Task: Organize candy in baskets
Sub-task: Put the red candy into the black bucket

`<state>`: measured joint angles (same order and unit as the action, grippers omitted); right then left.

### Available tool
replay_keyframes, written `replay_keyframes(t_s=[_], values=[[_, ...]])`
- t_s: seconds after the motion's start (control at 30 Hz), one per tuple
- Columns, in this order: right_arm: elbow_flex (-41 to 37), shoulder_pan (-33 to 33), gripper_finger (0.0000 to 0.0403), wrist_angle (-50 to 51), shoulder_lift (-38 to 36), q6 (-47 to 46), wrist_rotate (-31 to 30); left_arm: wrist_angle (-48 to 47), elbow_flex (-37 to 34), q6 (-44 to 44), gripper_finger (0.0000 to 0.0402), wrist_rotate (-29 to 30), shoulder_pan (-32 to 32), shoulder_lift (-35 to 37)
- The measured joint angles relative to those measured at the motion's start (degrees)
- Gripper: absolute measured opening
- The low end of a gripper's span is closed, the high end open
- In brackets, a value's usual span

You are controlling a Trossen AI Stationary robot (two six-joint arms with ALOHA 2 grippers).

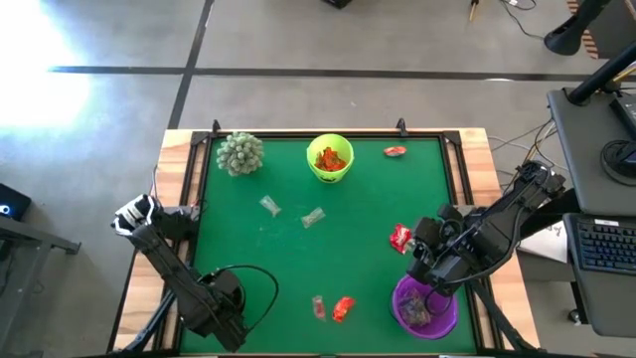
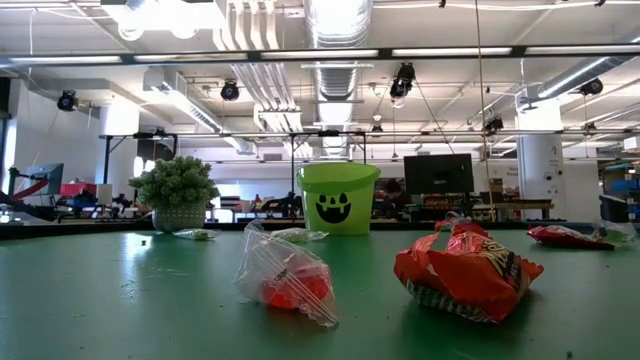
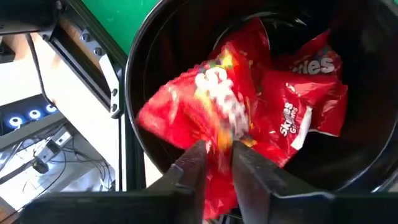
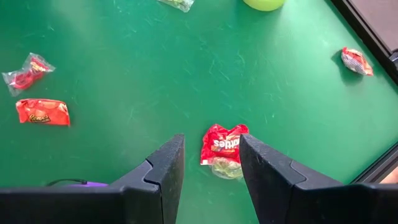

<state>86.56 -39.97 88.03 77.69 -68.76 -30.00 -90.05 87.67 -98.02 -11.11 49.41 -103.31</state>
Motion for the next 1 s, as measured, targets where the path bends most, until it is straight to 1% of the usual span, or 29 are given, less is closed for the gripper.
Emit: replay_keyframes(t_s=[0.17, 0.3, 0.4, 0.6, 0.7, 0.87, 1.0], values=[[0.0, 0.0, 0.0146, 0.0, 0.0, 0.87, 0.0, 0.06, 0.4, 0.0, 0.0116, 0.08, 0.0, 0.0], [0.0, 0.0, 0.0146, 0.0, 0.0, 1.34, 0.0, 0.03, 0.71, 0.0, 0.0147, 0.94, 0.0, 0.04], [0.0, 0.0, 0.0146, 0.0, -0.02, 1.42, 0.0, 0.03, 0.73, 0.0, 0.0155, 1.0, 0.0, 0.06], [0.0, 0.09, 0.0146, 0.0, -0.02, 1.5, 0.0, 0.04, 0.75, -0.01, 0.0157, 1.95, 0.0, 1.75], [0.0, 0.45, 0.0146, -0.01, -0.02, 1.46, -0.02, 0.06, 0.75, -1.27, 0.0157, 5.62, 0.0, 4.23], [0.0, 1.86, 0.0146, -0.07, -0.02, 0.35, -0.07, 0.01, 0.82, -5.9, 0.0157, 14.33, 0.0, 9.66], [0.0, 2.75, 0.0146, -0.09, 0.02, -0.7, -0.1, 0.02, 0.82, -6.51, 0.0157, 18.23, -0.04, 12.14]])
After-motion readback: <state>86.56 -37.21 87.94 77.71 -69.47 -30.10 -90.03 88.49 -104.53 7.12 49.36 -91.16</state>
